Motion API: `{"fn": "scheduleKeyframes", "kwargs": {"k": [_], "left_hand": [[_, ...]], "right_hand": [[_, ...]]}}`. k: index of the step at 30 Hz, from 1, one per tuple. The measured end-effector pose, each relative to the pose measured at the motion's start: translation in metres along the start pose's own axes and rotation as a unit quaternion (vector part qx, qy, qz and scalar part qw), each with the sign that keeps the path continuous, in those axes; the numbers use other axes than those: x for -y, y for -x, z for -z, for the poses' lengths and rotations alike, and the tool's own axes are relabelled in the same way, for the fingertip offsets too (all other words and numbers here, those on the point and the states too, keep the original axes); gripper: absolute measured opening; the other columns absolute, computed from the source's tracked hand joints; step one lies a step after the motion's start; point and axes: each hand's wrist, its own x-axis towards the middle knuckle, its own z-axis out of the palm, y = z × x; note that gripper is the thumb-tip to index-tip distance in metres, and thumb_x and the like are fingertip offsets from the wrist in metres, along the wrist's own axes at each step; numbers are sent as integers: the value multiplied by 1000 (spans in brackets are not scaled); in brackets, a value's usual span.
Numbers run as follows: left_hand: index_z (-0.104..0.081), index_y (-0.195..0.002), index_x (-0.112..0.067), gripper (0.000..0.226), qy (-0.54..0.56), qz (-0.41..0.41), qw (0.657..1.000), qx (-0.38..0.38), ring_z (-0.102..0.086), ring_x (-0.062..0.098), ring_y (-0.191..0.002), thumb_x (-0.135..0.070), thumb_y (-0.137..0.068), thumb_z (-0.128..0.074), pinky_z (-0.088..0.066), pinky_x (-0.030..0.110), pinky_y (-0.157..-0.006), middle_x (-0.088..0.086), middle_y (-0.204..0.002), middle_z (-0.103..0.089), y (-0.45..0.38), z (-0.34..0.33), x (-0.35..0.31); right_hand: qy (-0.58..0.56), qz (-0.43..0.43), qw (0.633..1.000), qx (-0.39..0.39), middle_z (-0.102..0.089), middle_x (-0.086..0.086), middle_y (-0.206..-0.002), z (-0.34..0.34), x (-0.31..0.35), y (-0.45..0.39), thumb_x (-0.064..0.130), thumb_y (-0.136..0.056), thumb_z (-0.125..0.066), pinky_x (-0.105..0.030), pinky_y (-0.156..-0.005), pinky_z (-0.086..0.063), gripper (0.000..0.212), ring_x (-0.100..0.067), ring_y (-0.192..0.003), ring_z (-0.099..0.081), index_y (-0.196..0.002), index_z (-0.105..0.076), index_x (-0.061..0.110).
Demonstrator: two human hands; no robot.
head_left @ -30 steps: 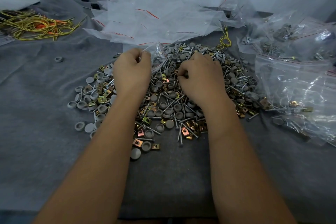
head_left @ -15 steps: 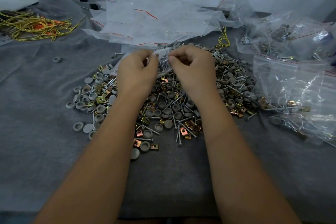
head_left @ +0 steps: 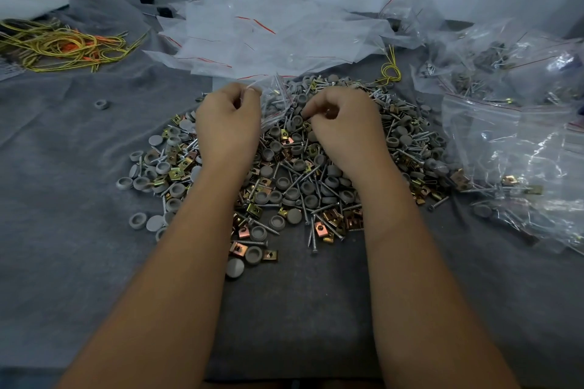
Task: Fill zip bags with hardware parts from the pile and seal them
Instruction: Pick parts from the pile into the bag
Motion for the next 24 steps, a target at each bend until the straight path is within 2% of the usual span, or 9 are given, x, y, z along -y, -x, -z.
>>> {"fn": "scheduleKeyframes", "kwargs": {"k": [3, 5, 7, 9, 13, 15, 19, 21, 24], "left_hand": [[-67, -88, 0, 35, -1, -2, 1000, 1, -24, 12, -45, -30, -90, -49, -24, 30, -52, -5, -50, -32, -1, 0, 0], [-68, -88, -2, 34, 1, 0, 1000, -1, -24, 9, -43, -30, -90, -50, -24, 29, -51, -6, -48, -32, -1, 0, 0], [-69, -87, -3, 32, 4, 3, 1000, -2, -24, 7, -41, -29, -91, -50, -23, 28, -49, -8, -46, -32, -1, 0, 0], [-69, -87, -6, 30, 4, 7, 1000, -1, -25, 7, -40, -29, -91, -51, -24, 27, -48, -9, -42, -33, 0, 0, -1], [-70, -86, -10, 27, 2, 16, 1000, -1, -27, 6, -38, -28, -92, -52, -24, 26, -46, -9, -41, -33, -1, -1, -1], [-71, -85, -11, 27, 5, 17, 1000, 0, -27, 6, -37, -28, -92, -51, -24, 25, -45, -10, -40, -33, -1, -2, -1], [-71, -85, -15, 26, 15, 20, 1000, 7, -27, 6, -35, -30, -91, -51, -25, 27, -46, -11, -37, -36, -2, -2, -1], [-71, -85, -18, 24, 14, 21, 1000, 8, -28, 5, -35, -30, -91, -51, -25, 26, -47, -11, -37, -37, -2, -2, -1], [-72, -84, -19, 24, 14, 19, 1000, 8, -28, 5, -37, -29, -92, -51, -26, 27, -48, -9, -40, -36, -1, -2, -1]], "right_hand": [[114, 18, 990, 78, -62, 11, -83, 1, 0, 1, 4, -81, -55, -37, -81, -51, 30, -21, -92, -59, -73, -67, 30], [154, 23, 982, 109, -64, 8, -83, 4, 1, 2, 6, -81, -54, -34, -72, -47, 25, -19, -82, -55, -75, -71, 23], [142, 14, 980, 137, -60, 13, -69, 9, 3, 2, 9, -82, -54, -27, -61, -39, 23, -10, -62, -50, -77, -73, 19], [120, -3, 977, 178, -58, 16, -57, 16, 5, 3, 12, -84, -55, -22, -53, -39, 22, -5, -53, -51, -77, -74, 20], [81, -12, 961, 266, -67, 11, -75, 31, 5, 4, 19, -82, -71, -19, -55, -47, 8, -2, -59, -59, -82, -75, 25], [75, -10, 951, 299, -67, 6, -81, 34, 2, 4, 18, -78, -77, -15, -57, -44, 12, 3, -59, -57, -86, -74, 26], [117, 3, 944, 307, -65, 11, -81, 31, 1, 4, 10, -77, -79, -10, -56, -44, 24, 4, -60, -56, -84, -75, 33], [115, 1, 949, 293, -66, 17, -72, 30, 3, 4, 10, -77, -79, -3, -50, -38, 27, 10, -60, -56, -73, -74, 36], [122, -3, 954, 274, -60, 26, -54, 26, 5, 3, 11, -79, -77, -2, -49, -37, 31, 11, -55, -56, -66, -70, 38]]}}
